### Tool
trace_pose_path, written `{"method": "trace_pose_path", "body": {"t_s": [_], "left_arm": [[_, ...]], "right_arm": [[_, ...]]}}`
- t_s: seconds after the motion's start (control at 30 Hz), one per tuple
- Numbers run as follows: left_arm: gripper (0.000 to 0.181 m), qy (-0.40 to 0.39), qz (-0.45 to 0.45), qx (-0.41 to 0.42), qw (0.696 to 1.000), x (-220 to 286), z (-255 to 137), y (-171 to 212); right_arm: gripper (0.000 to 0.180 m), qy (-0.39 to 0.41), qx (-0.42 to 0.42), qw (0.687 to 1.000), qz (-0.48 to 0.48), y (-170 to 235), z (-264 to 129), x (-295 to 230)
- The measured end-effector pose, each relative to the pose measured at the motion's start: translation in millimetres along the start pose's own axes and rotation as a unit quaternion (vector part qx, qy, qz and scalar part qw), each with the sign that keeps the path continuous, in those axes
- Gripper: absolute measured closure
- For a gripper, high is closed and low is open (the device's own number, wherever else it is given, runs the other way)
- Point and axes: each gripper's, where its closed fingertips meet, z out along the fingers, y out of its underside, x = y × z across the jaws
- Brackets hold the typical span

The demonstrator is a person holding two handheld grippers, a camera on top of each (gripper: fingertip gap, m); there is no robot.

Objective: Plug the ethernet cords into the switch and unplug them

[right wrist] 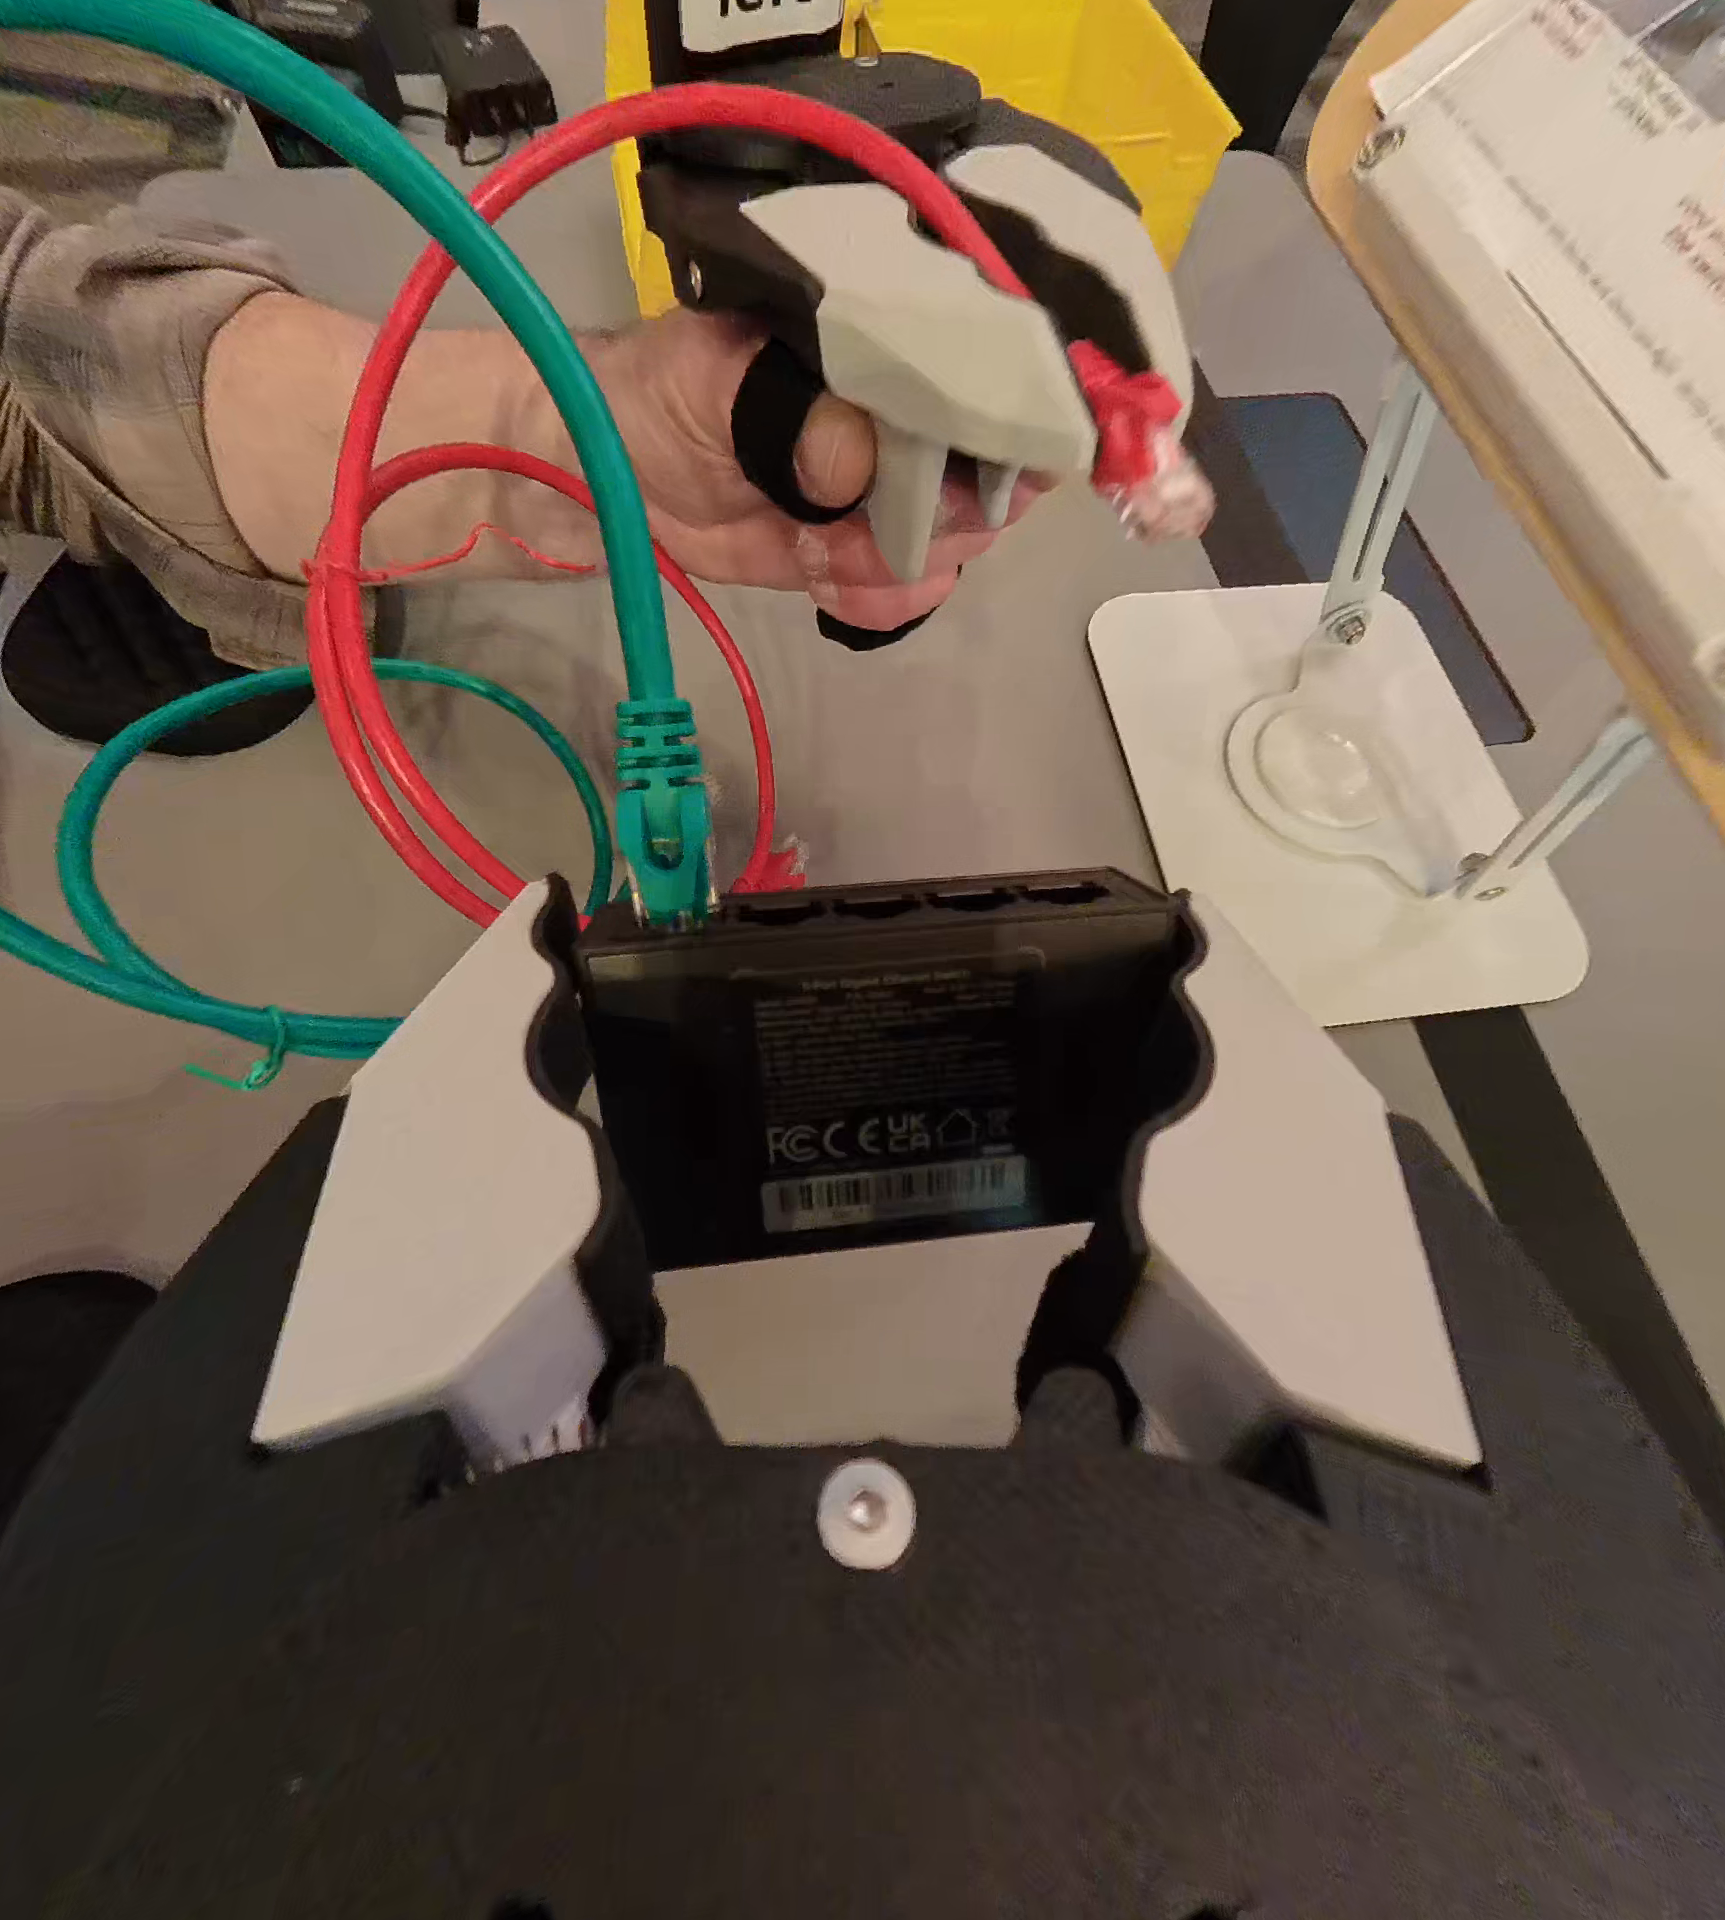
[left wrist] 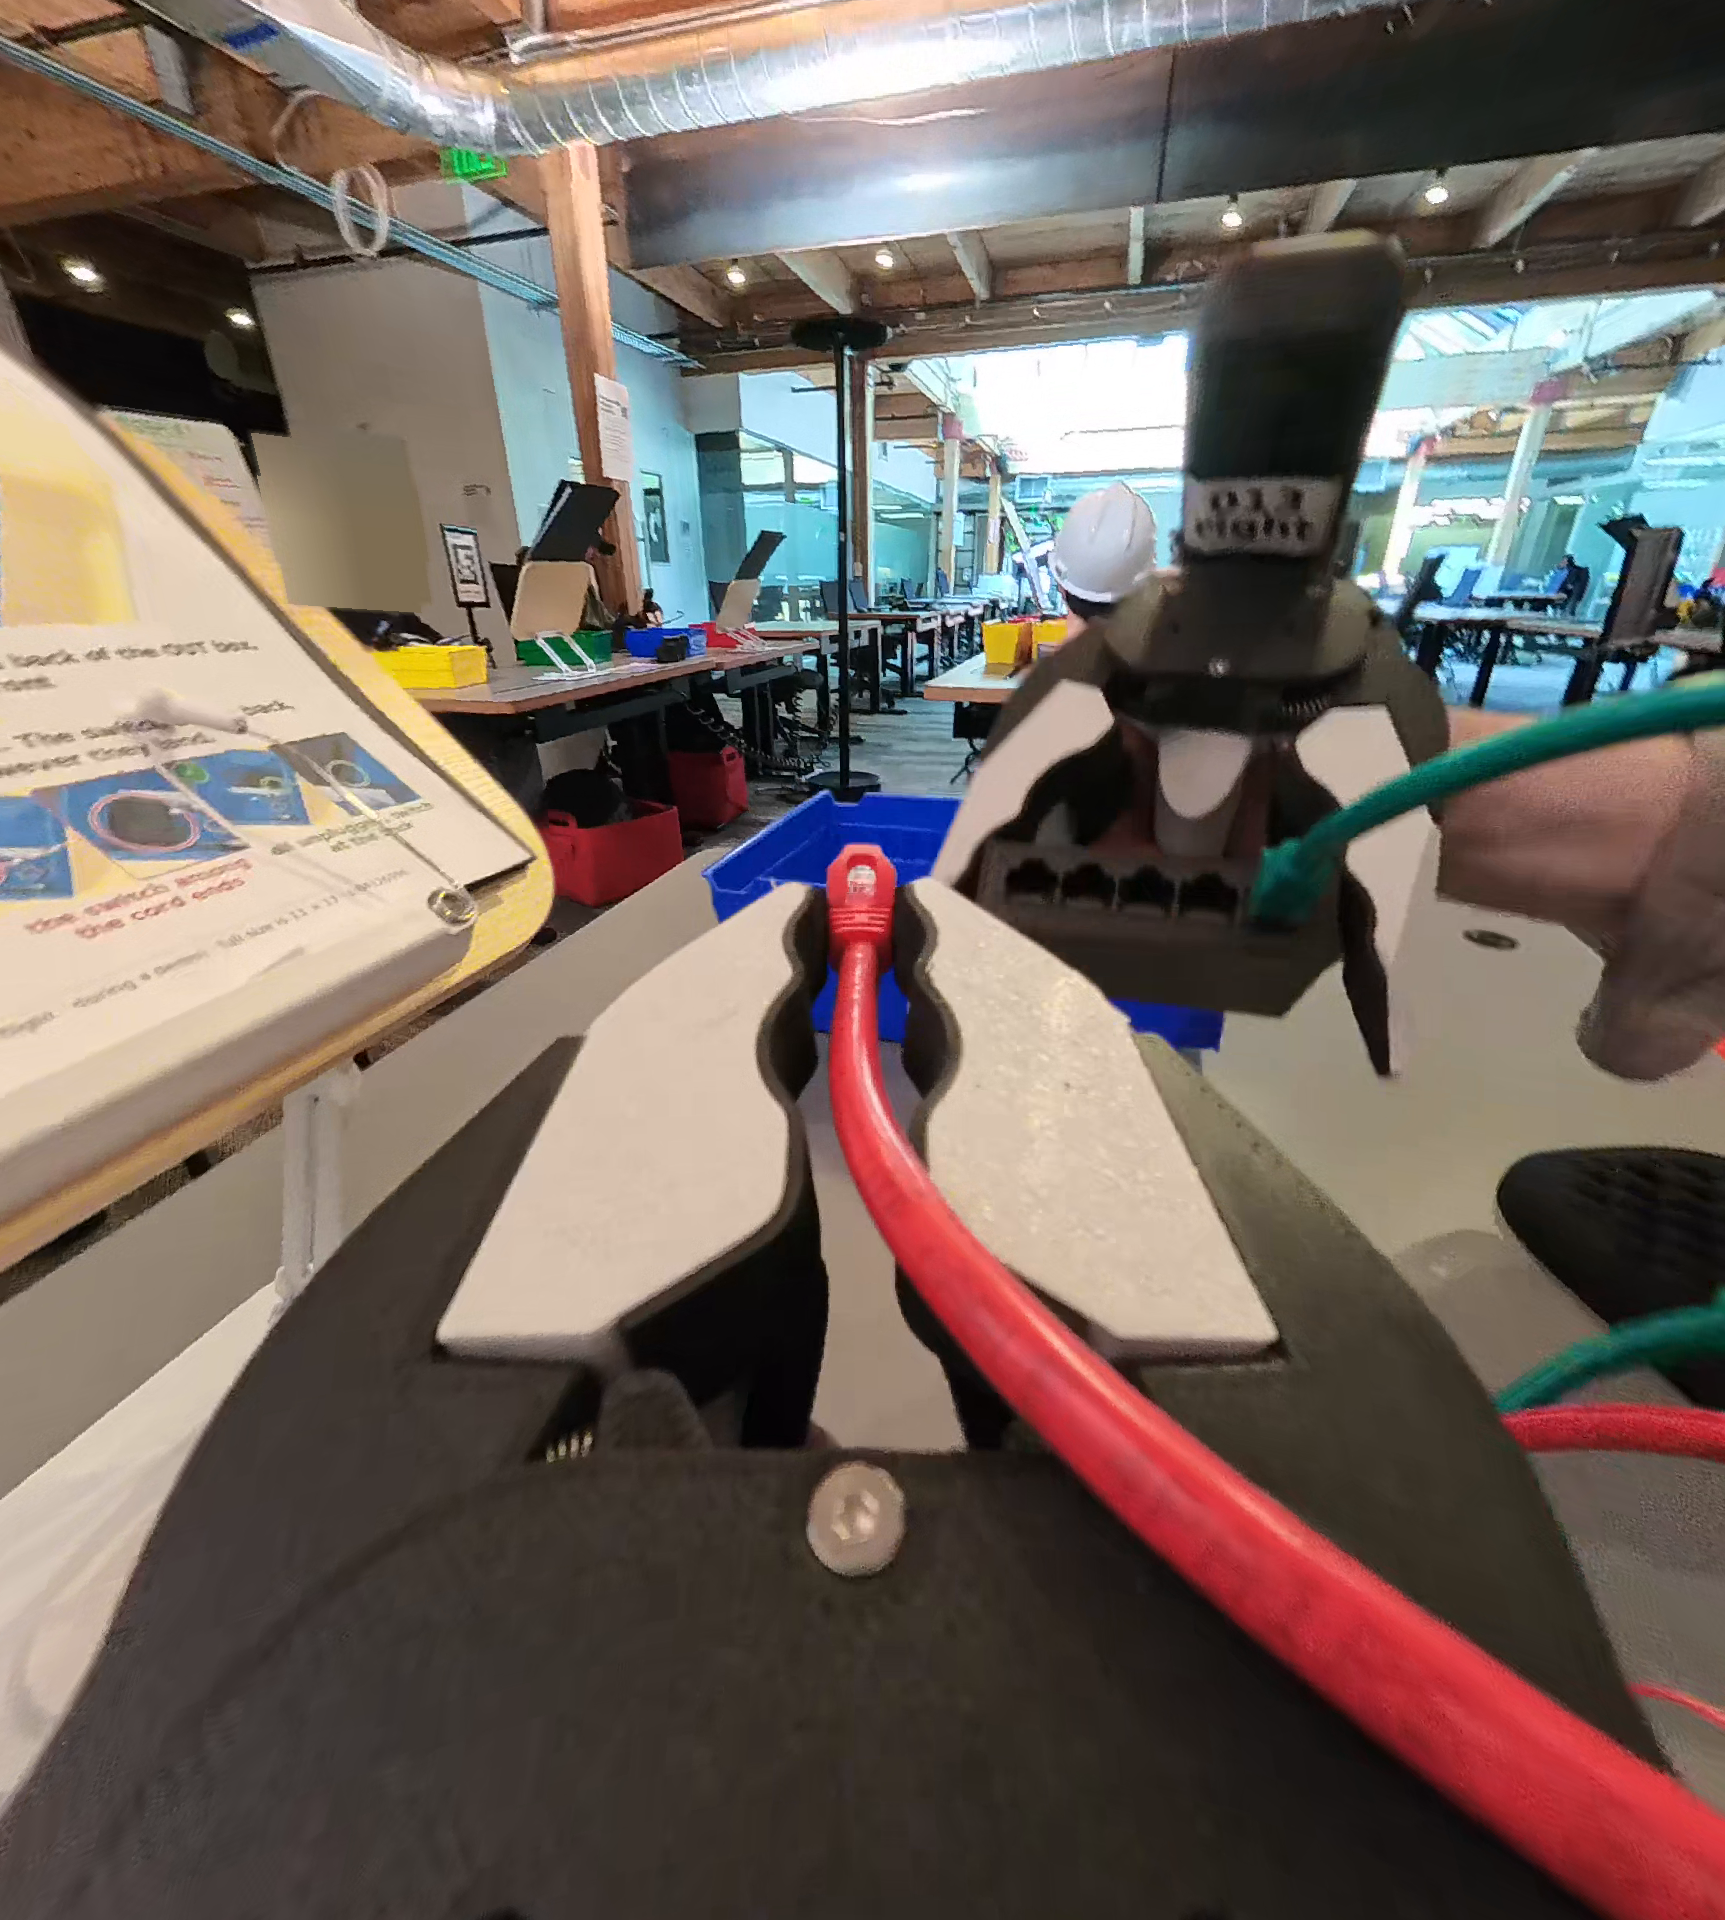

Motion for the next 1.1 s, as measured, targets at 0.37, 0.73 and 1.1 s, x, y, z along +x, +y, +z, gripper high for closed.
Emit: {"method": "trace_pose_path", "body": {"t_s": [0.37,0.73,1.1], "left_arm": [[0.168,0.05,0.028,-0.024,0.998,35,13,-11],[0.169,0.068,0.034,0.004,0.997,45,8,-28],[0.168,0.088,0.044,0.028,0.995,64,9,-44]], "right_arm": [[0.072,-0.031,-0.128,0.99,-0.044,-19,-22,2],[0.071,-0.032,-0.281,0.952,-0.12,-25,-37,3],[0.072,-0.038,-0.356,0.915,-0.184,-21,-43,-18]]}}
